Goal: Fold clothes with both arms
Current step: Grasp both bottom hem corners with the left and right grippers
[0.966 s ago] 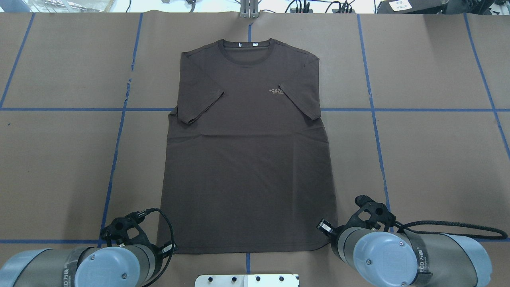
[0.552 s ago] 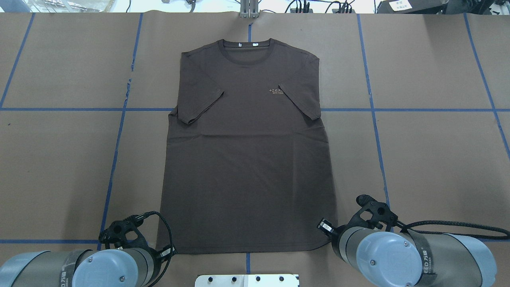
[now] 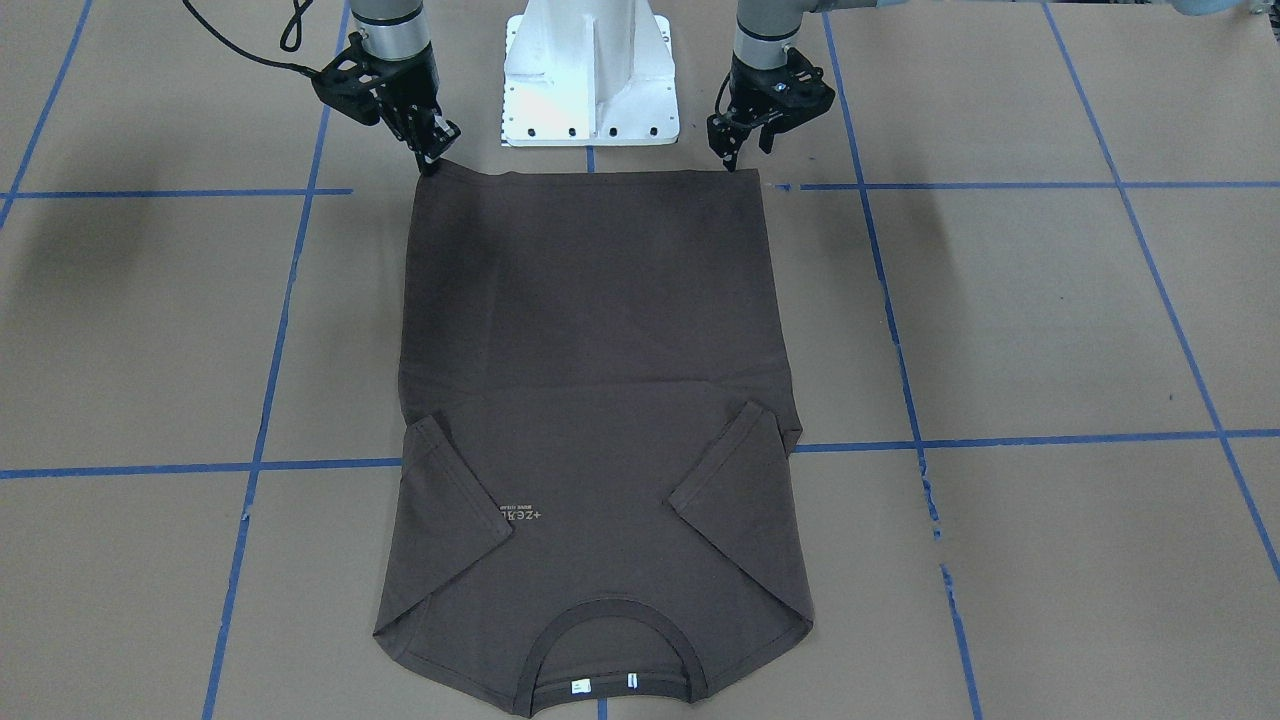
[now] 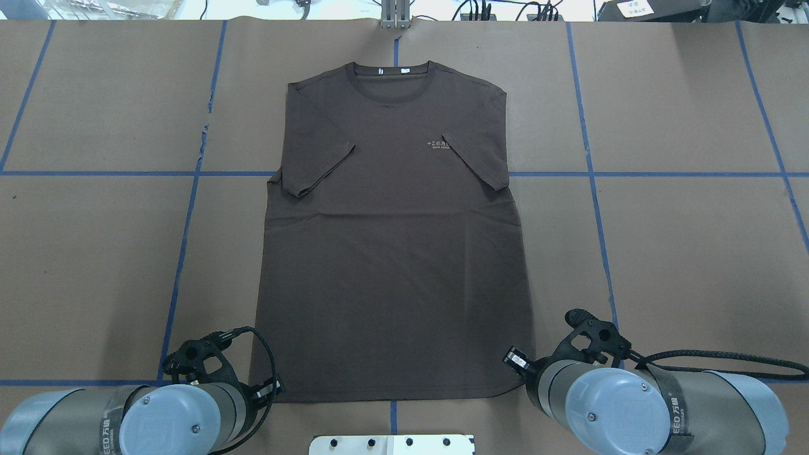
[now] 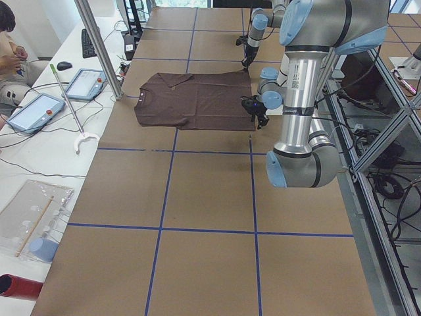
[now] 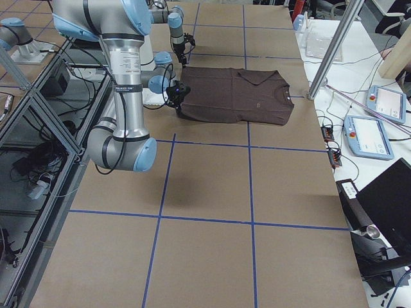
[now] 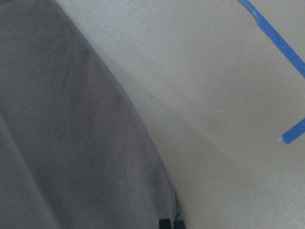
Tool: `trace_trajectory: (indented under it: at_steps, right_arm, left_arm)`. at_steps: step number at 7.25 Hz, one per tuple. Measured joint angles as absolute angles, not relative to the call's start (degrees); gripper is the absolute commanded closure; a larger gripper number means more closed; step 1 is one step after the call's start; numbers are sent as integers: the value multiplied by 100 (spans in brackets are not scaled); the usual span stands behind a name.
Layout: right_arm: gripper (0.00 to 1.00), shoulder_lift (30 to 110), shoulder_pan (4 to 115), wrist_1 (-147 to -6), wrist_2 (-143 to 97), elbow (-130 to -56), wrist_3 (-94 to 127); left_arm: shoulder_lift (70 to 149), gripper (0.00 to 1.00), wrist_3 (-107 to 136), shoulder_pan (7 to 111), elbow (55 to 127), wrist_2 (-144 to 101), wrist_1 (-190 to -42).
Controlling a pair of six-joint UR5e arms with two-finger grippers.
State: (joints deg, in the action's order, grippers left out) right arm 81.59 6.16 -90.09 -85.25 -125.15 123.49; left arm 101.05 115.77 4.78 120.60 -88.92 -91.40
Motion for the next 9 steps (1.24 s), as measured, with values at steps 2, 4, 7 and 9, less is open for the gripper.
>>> trace_trajectory:
  at_steps: [2,4,7,9]
  right_arm:
    - [100,8157,610,-9009,-8525,-12511,12349]
    - [100,8151,602,-9009,-8525,-12505,12349]
    - [100,8148,592,-9009,-8524,-12506,12349]
    - [100,8149,576,-9009,-8512,-12507,12352]
  left_arm:
    - [10113,32,11396,532,11964,-8900,-9267]
    - [10112,36,11278,562,11834,-8911,-9348]
    - [10123,100,11257,571,11668,-8957,-9510]
    - [10149,100,11223,570,11700,-8981,-9515]
